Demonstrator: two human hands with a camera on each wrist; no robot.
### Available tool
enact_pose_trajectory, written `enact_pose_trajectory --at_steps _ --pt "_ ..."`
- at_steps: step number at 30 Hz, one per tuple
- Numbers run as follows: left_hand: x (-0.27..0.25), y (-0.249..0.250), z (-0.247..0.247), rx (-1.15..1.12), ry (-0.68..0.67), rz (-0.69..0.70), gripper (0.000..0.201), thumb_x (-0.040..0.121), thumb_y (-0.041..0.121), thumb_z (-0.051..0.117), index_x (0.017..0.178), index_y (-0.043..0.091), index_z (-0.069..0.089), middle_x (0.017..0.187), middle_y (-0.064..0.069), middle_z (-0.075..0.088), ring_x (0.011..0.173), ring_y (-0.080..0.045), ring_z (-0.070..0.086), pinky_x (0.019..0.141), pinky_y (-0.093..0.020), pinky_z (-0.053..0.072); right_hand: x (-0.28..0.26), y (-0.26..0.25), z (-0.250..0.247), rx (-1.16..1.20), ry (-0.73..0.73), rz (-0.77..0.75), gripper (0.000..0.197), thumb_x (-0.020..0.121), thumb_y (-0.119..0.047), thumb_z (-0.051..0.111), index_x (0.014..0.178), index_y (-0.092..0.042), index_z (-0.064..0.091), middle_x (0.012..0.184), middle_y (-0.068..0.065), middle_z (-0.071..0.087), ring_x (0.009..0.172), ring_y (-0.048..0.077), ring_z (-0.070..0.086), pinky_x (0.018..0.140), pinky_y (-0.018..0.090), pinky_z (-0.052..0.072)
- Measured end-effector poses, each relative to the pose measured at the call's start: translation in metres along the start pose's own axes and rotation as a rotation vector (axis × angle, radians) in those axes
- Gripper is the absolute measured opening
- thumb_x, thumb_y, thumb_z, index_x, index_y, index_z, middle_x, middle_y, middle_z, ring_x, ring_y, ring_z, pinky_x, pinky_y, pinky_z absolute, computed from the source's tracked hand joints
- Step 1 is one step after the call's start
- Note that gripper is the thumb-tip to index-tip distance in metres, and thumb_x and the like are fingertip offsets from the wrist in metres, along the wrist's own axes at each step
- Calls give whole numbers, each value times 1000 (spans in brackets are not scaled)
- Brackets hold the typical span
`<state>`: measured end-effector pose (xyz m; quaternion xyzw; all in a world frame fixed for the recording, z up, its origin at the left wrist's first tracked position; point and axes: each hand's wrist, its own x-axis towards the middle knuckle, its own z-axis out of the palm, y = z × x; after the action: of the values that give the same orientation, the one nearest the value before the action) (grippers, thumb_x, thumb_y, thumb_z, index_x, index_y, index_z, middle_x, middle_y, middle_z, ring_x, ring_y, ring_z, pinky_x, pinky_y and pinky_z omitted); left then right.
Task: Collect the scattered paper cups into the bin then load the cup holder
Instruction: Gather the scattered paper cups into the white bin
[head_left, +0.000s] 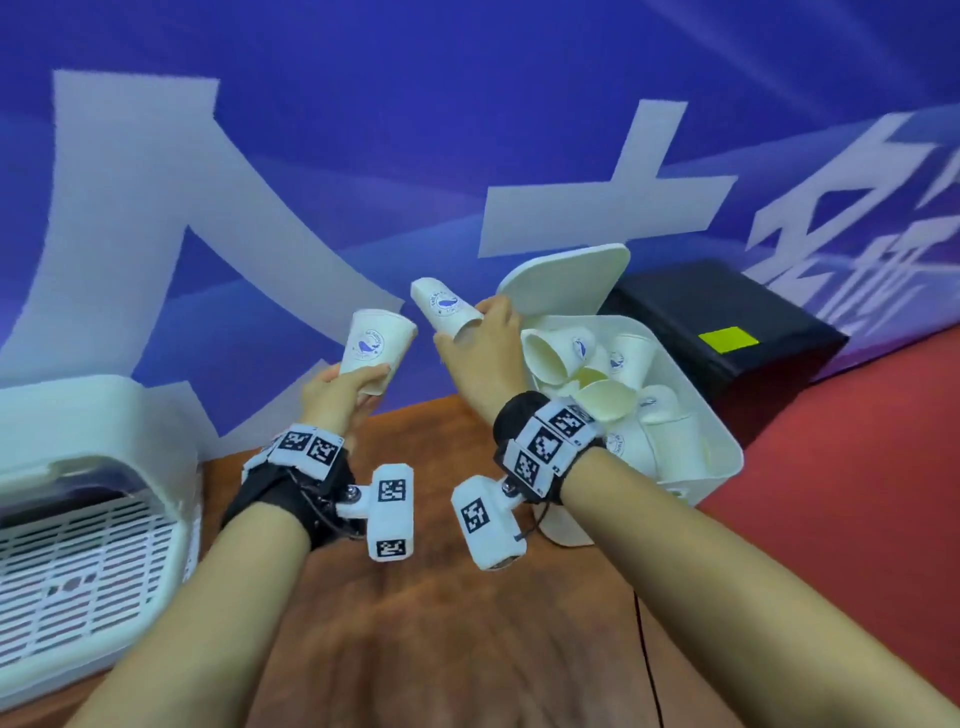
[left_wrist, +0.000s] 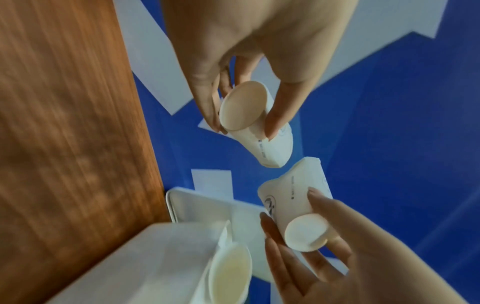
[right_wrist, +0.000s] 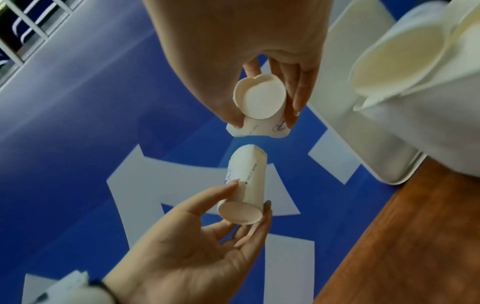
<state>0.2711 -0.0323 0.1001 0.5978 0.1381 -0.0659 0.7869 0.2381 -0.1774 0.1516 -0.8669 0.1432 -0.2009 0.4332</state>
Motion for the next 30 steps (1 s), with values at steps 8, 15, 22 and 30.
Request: enact_pose_trajectory --at_steps 8,15,22,30 --pt "-49 42 82 118 -203 -53 38 71 -3 74 106 -5 59 103 -21 66 76 -24 62 60 -27 52 14 -3 -111 0 85 188 52 83 -33 68 117 -4 43 122 13 47 108 29 52 90 37 45" --pt "-69 49 159 439 -312 1 60 52 18 85 104 4 59 100 -11 68 80 -17 61 62 -25 46 30 32 -178 16 148 301 54 80 -26 72 116 0 41 124 16 43 108 31 51 88 36 44" --pt "-65 7 241 814 -305 235 89 61 17 85 132 13 31 114 -8 52 109 -30 55 91 -39 48 59 105 -203 33 91 407 51 66 -25 71 100 -11 35 109 9 39 102 34 54 88 51 50" --pt "-29 -17 296 1299 -220 251 66 69 59 64 127 27 54 128 -3 51 126 -26 39 105 -40 35 113 165 -213 -53 -180 411 57 83 -26 67 130 -12 37 130 13 35 115 28 45 98 30 38"
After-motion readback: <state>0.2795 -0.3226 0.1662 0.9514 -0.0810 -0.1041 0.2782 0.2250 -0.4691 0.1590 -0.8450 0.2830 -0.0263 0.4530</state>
